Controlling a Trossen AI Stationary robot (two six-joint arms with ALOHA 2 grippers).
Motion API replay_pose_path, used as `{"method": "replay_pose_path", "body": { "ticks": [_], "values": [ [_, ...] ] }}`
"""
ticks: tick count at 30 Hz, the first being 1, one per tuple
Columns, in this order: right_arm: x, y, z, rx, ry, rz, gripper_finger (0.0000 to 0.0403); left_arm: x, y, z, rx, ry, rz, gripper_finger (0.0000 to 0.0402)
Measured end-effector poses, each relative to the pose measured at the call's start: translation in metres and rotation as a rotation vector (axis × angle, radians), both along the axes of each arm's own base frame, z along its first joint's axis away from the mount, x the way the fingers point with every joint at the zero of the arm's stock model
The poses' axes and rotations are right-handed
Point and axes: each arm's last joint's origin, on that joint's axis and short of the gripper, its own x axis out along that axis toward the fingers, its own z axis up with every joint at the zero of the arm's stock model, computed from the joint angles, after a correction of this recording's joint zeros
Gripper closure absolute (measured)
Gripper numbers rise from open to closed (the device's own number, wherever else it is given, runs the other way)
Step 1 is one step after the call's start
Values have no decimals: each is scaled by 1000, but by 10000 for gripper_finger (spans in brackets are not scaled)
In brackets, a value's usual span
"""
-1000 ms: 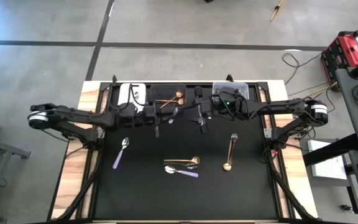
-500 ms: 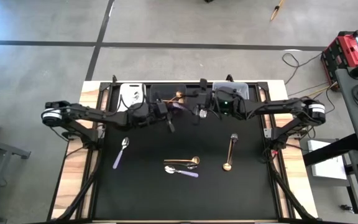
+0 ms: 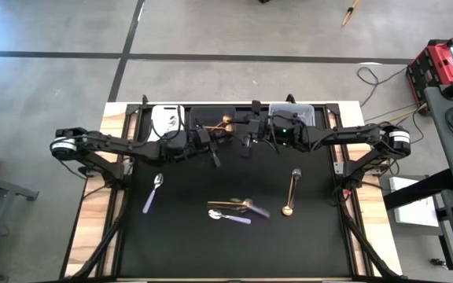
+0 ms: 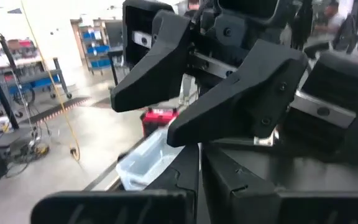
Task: Sort silverware by color (type)
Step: Put the purple spoon into the white bin
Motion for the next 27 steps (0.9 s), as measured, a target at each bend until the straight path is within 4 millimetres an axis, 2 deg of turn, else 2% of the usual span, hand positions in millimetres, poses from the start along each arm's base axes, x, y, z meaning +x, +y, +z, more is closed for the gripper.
{"method": "replay_pose_path", "body": {
  "ticks": [12, 20, 27],
  "values": [
    [-22, 4, 12, 20, 98, -9, 280, -23, -4, -22, -110, 379, 26, 401],
    [-30, 6, 9, 188, 156, -24, 291, -41, -13, -22, -100, 438, 2, 401],
    [-30, 11, -8, 349, 284, -47, 292, -57, -23, -31, -78, 454, -37, 401]
  ]
}}
